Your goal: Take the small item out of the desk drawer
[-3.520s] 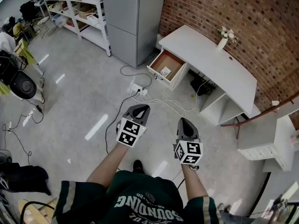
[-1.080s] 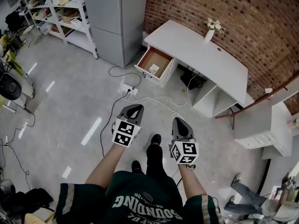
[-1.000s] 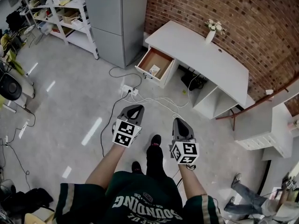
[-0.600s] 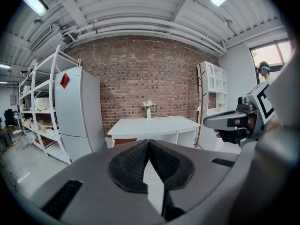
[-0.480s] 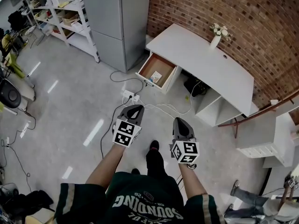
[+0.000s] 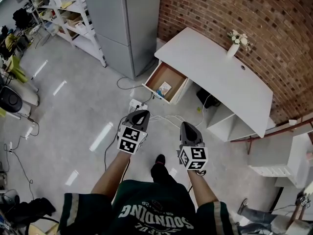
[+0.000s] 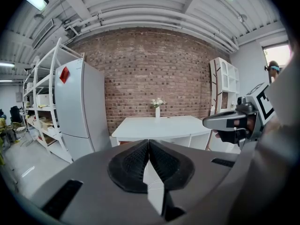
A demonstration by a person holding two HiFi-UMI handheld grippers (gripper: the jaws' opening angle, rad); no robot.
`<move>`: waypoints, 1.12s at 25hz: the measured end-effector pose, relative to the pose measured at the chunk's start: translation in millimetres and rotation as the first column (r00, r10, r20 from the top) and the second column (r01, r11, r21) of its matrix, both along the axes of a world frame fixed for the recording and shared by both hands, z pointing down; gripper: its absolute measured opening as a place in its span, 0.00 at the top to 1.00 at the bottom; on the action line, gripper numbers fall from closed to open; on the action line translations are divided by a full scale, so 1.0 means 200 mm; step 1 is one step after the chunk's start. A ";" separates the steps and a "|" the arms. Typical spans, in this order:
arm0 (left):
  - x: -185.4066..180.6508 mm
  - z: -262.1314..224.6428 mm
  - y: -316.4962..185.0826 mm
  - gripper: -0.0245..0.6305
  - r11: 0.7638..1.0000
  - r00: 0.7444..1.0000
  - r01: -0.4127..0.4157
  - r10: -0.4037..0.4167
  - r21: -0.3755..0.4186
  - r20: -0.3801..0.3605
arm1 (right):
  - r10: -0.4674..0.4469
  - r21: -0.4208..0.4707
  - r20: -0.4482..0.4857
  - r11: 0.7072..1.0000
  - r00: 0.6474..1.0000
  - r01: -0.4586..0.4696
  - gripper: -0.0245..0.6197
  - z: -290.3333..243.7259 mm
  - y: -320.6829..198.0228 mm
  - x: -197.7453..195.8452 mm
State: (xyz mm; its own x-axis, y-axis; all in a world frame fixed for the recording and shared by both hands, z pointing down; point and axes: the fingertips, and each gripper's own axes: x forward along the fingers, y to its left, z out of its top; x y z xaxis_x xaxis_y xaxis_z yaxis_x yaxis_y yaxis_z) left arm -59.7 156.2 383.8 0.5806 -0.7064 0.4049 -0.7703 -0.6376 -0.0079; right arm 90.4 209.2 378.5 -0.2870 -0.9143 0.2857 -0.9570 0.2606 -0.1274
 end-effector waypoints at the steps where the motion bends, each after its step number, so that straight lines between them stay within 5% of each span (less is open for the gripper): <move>1: 0.02 0.00 -0.04 0.94 1.000 1.000 0.007 -0.007 0.001 0.001 | -0.009 0.001 0.000 1.000 1.000 0.009 0.92 0.00 -0.05 0.02; 13: 0.23 -0.04 -0.40 0.94 0.997 0.997 0.079 -0.079 0.002 -0.010 | -0.093 0.000 0.009 0.996 0.996 0.093 0.92 0.00 -0.48 0.19; 28: 0.19 0.01 -0.66 0.94 0.996 0.996 0.094 -0.094 0.003 -0.002 | -0.107 -0.016 0.024 0.994 0.994 0.107 0.92 0.06 -0.74 0.15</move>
State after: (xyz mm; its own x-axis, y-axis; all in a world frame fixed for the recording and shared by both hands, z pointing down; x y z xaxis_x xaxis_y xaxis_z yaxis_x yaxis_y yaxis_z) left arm -22.6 23.9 385.2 0.5122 -0.7590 0.4020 -0.8268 -0.5625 -0.0085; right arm 119.7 61.2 390.8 -0.3896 -0.8728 0.2938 -0.9205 0.3590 -0.1542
